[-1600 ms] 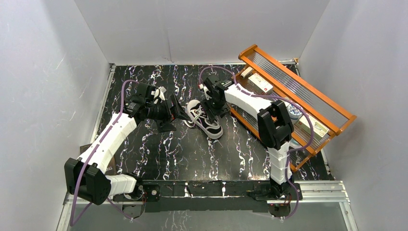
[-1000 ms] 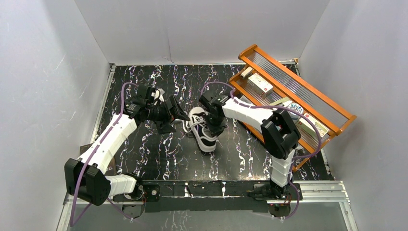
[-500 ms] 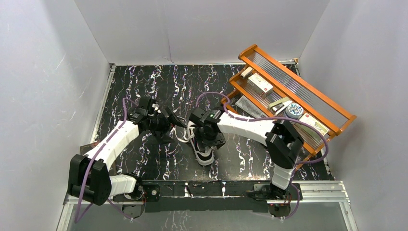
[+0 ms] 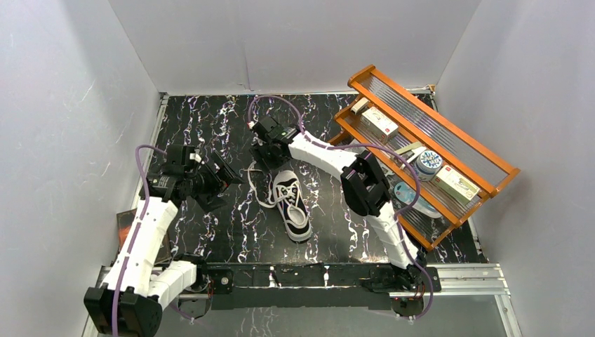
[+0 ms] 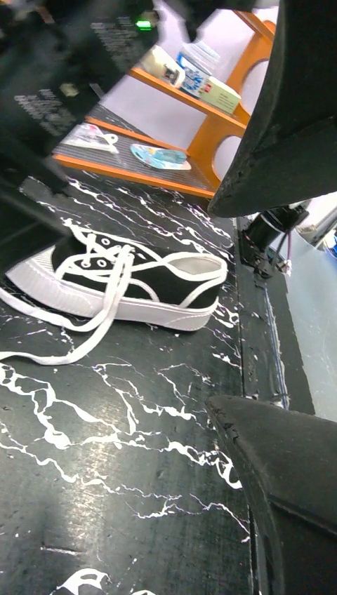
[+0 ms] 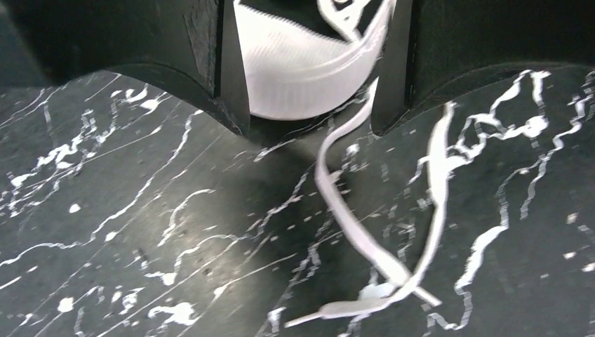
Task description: Tie the shoes
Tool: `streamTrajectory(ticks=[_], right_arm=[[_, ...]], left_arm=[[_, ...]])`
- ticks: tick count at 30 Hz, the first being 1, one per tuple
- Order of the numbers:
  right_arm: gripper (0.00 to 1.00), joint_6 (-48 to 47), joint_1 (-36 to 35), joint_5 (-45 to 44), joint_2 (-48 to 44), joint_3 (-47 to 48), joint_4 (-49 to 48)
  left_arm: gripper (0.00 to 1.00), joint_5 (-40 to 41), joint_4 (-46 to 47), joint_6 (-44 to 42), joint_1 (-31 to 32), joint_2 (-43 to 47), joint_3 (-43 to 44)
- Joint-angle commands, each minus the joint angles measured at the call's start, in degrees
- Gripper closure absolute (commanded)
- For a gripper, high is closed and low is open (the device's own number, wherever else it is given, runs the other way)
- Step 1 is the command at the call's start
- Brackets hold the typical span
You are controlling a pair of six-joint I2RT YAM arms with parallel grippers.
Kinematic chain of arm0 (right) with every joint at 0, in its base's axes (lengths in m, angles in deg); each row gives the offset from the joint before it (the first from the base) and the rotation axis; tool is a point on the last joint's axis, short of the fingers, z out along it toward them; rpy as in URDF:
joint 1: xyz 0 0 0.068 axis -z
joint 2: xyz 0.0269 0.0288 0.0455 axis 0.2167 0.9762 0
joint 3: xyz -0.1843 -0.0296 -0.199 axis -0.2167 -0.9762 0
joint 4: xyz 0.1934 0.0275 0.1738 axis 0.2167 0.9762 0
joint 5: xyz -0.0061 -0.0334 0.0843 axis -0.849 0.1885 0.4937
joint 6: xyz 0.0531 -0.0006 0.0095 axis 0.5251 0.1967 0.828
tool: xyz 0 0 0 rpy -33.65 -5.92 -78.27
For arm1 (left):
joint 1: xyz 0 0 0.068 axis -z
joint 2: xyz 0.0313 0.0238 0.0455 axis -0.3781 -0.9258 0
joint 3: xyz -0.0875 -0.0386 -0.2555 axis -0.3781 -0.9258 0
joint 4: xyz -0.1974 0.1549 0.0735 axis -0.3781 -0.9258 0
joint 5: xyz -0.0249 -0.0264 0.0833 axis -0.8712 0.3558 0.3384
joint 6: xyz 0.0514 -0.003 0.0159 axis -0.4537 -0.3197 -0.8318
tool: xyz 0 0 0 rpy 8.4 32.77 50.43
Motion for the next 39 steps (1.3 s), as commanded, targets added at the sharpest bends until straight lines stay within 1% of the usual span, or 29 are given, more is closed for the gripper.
streamTrajectory(ticks=[1,2,4,6,12,17,20,21,24,27,29,31,32,33,34,35,37,39], right_arm=[[0.29,-5.6,2.0,1.6,2.5,4.7,-3.5],[0.31,-5.9,2.0,1.2,4.1,4.8,-3.6],[0.42,-6.2,2.1,1.4,7.6,6.2,-2.8],[0.45,-5.7,1.9,1.0,9.2,7.0,-1.6],[0.42,-4.8,1.7,3.4,7.8,6.2,-1.6],[0.38,-6.3,1.6,1.9,7.6,7.3,0.0],[0.38,-7.6,1.2,0.8,7.9,9.3,2.0],[0.4,-7.3,1.1,0.7,7.6,8.5,1.6],[0.52,-6.4,0.1,-0.8,7.4,5.3,1.1],[0.54,-7.7,-2.0,-1.7,8.4,1.9,-1.7],[0.56,-8.1,-2.9,-3.4,10.1,2.1,-1.8],[0.65,-6.7,-2.8,-5.1,12.0,5.9,0.5],[0.79,-4.5,-2.3,-6.2,11.2,9.3,2.5],[0.84,-3.2,-1.4,-5.8,9.7,9.6,2.5],[0.94,-1.5,-0.4,-4.9,7.8,9.4,2.6],[1.0,0.1,1.0,-3.3,5.7,8.8,2.5],[1.0,2.7,3.9,2.3,0.4,5.8,1.0],[1.0,4.0,6.7,9.0,-6.0,1.1,-2.7]], left_arm=[[0.06,-3.5,-5.5,-3.6,-0.2,5.0,0.9],[0.06,-3.3,-5.9,-4.1,-0.2,5.1,1.4],[0.06,-3.4,-7.1,-5.7,-0.2,4.9,2.9],[0.05,-3.2,-7.6,-6.1,-0.2,4.9,3.2],[0.06,-4.1,-5.9,-5.3,-0.2,5.1,1.8],[0.06,-5.2,-3.9,-4.2,-0.2,4.5,0.7],[0.06,-5.2,-3.3,-4.0,-0.2,3.9,0.8],[0.06,-5.2,-3.2,-3.9,-0.2,3.8,0.8],[0.06,-5.1,-3.0,-3.6,-0.2,3.5,1.0],[0.06,-5.1,-2.9,-3.1,-0.2,3.1,1.4],[0.06,-5.3,-2.9,-3.0,-0.2,2.9,1.5],[0.06,-5.3,-3.1,-3.0,-0.2,2.6,1.8],[0.06,-5.1,-3.3,-2.8,-0.2,2.4,2.0],[0.06,-5.2,-3.2,-2.9,-0.2,2.3,1.8],[0.06,-5.4,-2.8,-2.8,-0.2,2.2,1.6],[0.06,-5.7,-2.4,-2.7,-0.2,2.0,1.2],[0.06,-6.1,-1.5,-2.6,-0.2,1.6,0.5],[0.06,-6.7,0.0,-2.1,-0.2,0.9,-0.5]])
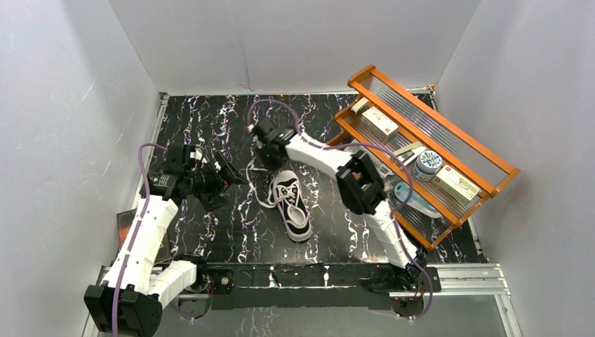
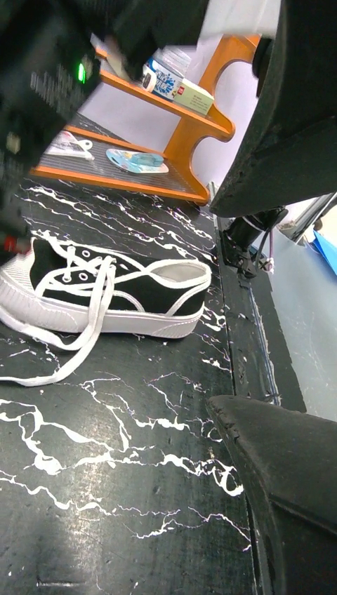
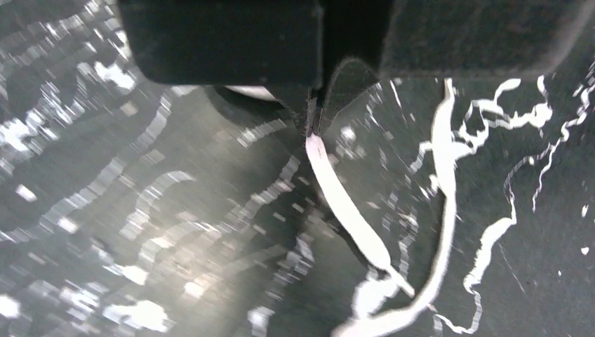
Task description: Tie the shoes
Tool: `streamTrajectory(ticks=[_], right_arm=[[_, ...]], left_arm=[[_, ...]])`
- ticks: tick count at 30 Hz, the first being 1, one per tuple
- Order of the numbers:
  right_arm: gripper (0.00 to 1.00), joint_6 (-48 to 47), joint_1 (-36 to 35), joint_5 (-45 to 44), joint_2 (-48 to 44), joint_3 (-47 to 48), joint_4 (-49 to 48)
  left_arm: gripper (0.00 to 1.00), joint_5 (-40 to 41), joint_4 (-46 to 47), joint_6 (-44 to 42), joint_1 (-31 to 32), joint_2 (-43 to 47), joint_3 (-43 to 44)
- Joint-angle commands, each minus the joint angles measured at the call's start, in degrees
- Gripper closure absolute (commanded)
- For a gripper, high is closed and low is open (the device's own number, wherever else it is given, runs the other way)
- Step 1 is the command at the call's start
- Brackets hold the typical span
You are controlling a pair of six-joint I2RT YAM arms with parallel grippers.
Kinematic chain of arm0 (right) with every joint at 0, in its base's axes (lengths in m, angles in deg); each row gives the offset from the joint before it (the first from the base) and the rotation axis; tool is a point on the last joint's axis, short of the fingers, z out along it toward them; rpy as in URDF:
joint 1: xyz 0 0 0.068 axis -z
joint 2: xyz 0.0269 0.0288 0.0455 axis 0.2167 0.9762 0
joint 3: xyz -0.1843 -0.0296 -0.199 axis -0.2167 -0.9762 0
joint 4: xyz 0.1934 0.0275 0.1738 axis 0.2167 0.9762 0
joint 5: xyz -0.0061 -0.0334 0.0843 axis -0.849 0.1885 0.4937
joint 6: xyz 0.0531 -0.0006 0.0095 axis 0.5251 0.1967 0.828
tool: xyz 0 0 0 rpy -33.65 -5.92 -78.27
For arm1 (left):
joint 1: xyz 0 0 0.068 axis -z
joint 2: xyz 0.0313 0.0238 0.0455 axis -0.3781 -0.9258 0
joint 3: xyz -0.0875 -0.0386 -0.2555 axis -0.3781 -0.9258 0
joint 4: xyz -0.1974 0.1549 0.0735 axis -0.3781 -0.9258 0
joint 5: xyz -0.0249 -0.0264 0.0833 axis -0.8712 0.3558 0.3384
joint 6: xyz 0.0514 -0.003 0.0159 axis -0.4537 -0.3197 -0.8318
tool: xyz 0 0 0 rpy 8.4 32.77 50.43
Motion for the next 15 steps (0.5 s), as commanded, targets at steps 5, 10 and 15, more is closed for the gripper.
streamTrajectory(ticks=[5,10,15], right_arm=[[1.0,7.7,10.4,14.8,-27.9,-14.4,-9.3],[1.0,7.9,10.8,7.2,-38.4,-19.6,-6.6],[1.0,6.4,11.2,1.3,-46.6,-24.6,-7.3]], left_arm=[[0.09,-6.2,7.7,3.5,-0.2,-3.5,-4.5],[0.14,-10.4,12.9,4.8,-0.2,-8.6,-6.6],[0.16,-11.3,16.5,4.6,0.5,-14.6,-6.6]])
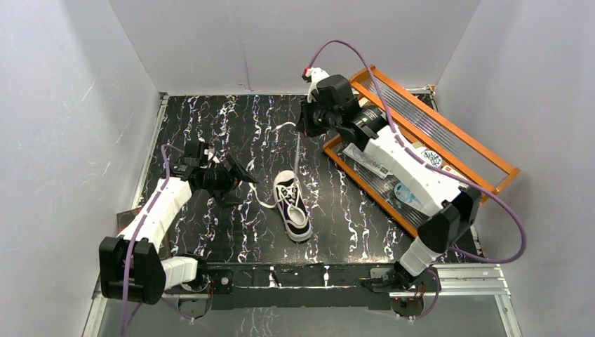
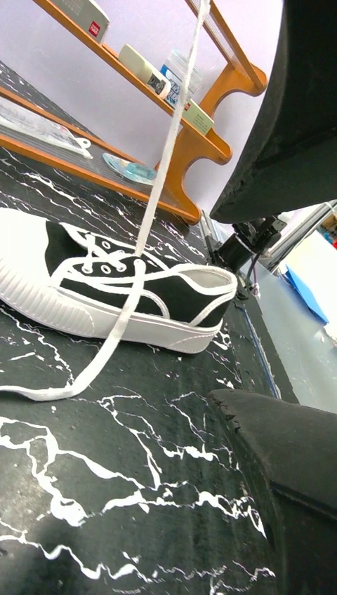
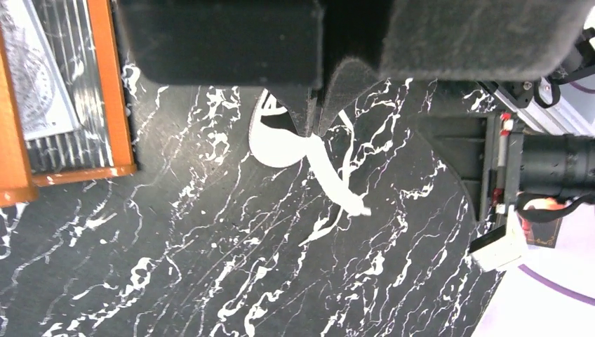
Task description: Tie the shoes
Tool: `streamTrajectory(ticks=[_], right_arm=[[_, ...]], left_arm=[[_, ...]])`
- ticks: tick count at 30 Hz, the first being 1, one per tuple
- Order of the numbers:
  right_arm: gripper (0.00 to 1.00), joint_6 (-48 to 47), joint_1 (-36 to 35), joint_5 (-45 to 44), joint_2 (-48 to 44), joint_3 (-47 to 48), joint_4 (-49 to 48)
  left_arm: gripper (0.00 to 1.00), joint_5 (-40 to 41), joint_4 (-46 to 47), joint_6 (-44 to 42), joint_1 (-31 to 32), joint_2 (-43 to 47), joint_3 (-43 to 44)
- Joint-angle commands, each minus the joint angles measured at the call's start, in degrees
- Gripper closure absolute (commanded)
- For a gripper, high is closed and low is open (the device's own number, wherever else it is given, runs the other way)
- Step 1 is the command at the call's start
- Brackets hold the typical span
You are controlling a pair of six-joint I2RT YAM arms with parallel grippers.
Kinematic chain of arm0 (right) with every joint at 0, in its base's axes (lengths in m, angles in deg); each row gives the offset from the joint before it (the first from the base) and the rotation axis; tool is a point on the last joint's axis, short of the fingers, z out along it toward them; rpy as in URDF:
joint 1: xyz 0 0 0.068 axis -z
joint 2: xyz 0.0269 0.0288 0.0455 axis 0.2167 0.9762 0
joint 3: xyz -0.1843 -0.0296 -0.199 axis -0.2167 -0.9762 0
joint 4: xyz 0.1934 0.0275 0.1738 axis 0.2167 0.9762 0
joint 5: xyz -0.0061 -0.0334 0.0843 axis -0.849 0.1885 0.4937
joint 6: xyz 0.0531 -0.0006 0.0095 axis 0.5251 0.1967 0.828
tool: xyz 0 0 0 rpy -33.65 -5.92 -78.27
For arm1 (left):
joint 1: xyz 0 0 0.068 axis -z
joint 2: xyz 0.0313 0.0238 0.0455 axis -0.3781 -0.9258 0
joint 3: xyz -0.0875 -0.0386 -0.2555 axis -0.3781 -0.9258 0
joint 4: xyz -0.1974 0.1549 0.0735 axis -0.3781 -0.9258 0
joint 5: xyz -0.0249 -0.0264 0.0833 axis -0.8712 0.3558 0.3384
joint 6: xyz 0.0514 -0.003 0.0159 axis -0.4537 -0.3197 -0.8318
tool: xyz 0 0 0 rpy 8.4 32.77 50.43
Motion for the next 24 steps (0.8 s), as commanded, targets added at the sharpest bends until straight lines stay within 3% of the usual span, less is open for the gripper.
streamTrajectory(ticks=[1,4,7,13,16,24], right_arm=[[1.0,-0.9,0.2,-6.5,-4.4,-4.5,-0.4],[1.0,-1.3,0.5,-6.9,-6.6,-6.4,-0.4],[1.0,-1.4,0.9,-5.6,-7.2,-7.2,0.4],[1.0,-1.6,1.5,-3.0,-8.0,-9.7,-0.5],[1.0,-1.6,1.6,-1.8,-8.3,-10.0,-0.7],[1.0,-3.1,2.9,0.1,-9.6,-11.2,-1.3]], left_arm=[[0.19,-3.8,4.0,-0.2,0.6,-5.5,0.1],[0.29,1.3,2.9,-2.3,2.8,-11.4,2.6],[0.4,11.6,-0.3,-3.7,7.5,-17.6,8.0],[0.53,24.6,-3.7,-1.6,12.4,-27.2,14.8],[0.58,26.1,-4.0,-1.7,12.5,-28.8,15.8],[0.57,22.7,-2.3,2.3,13.5,-32.5,13.4]])
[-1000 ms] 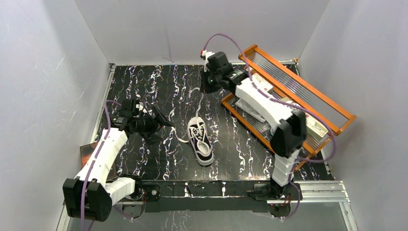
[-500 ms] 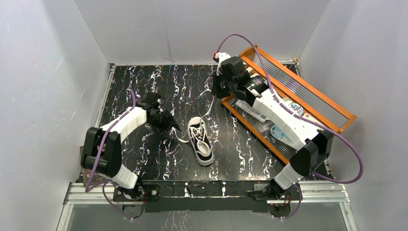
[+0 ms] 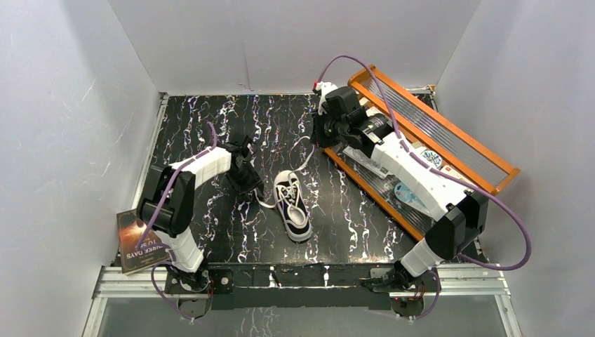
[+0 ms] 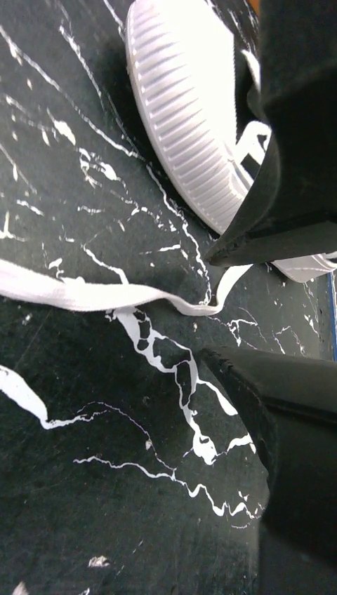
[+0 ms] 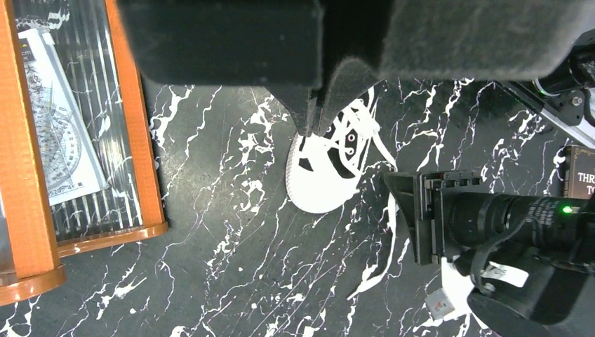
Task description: Tie the shoes
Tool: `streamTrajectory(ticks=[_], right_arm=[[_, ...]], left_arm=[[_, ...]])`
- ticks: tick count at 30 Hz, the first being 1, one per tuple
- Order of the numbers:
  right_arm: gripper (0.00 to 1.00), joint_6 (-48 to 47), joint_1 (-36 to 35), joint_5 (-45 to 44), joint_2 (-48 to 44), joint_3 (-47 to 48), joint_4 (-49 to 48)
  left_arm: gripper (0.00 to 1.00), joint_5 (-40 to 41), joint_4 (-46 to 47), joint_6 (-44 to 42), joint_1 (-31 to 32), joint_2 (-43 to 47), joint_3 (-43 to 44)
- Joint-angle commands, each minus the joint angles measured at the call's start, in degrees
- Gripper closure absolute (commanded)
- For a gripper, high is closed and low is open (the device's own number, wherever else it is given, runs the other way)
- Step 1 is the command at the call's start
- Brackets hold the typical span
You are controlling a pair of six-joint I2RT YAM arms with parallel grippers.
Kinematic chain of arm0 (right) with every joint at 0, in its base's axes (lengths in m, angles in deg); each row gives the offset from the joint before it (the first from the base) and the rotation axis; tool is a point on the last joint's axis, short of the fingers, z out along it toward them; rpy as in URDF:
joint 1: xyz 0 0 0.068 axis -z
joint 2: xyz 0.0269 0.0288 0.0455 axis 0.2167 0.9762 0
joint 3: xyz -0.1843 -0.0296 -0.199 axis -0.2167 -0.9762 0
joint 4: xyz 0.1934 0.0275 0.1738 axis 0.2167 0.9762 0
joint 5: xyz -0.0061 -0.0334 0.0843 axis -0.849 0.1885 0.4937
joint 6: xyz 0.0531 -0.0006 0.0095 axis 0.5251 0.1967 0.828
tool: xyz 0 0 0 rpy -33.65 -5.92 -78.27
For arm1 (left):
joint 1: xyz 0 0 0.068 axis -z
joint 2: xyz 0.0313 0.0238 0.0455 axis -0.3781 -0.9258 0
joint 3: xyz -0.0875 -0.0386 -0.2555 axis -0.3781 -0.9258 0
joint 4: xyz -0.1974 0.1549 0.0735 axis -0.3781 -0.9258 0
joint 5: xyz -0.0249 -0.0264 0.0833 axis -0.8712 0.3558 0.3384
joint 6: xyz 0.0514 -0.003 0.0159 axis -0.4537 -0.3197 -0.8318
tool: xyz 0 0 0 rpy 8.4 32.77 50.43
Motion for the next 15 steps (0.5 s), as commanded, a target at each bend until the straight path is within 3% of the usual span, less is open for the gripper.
streamTrajectory(ticks=[1,5,10,15], right_arm=[[1.0,-1.8,1.0,2.1,-3.2,0.0,-2.4],[1.0,-2.2,1.3,1.9,-3.7,-0.5,-2.1],[1.0,-1.8,1.3,3.0,-4.6,-1.1,-2.0],[1.0,-1.4,1.3,4.6,-5.0,-1.0,-1.9]], left_arm=[[0.58,0.3,-0.4,3.1,1.1,-0.7,-0.8],[0.64,0.9,-0.3,4.0,2.6,-2.9,-0.1],[0.85,3.1,-0.5,5.4,3.4,-3.3,-1.5],[0.98,1.7,2.7,5.2,3.4,4.7,-5.4]])
